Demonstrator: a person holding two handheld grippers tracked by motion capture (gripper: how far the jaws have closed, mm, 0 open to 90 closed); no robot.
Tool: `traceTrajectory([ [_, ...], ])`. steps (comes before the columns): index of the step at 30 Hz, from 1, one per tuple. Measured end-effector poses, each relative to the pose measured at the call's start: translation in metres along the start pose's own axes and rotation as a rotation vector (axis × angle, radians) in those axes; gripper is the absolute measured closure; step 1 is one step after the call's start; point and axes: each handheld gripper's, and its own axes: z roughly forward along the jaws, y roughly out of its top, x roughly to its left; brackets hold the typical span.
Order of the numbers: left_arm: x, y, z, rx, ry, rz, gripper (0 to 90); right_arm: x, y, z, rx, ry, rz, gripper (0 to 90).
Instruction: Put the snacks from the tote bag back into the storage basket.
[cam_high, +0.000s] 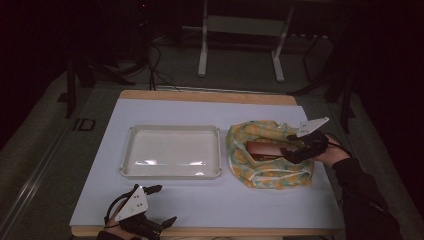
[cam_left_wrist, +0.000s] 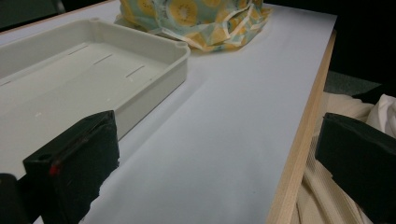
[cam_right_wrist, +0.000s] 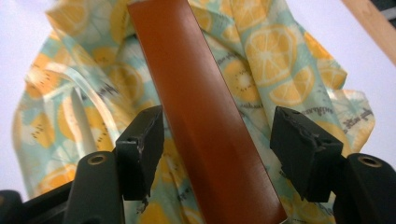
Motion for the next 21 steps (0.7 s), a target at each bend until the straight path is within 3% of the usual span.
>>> traceTrajectory([
  [15,0.001,0.000,0.000,-0.008,-0.001,-0.008,0.0,-0.004,-0.006,0.030,0.133,0.008,-0.017,29.5],
  [21,0.001,0.000,0.000,-0.006,0.001,-0.008,0.0,-0.005,-0.007,0.034,0.167,0.012,-0.036,32.0],
])
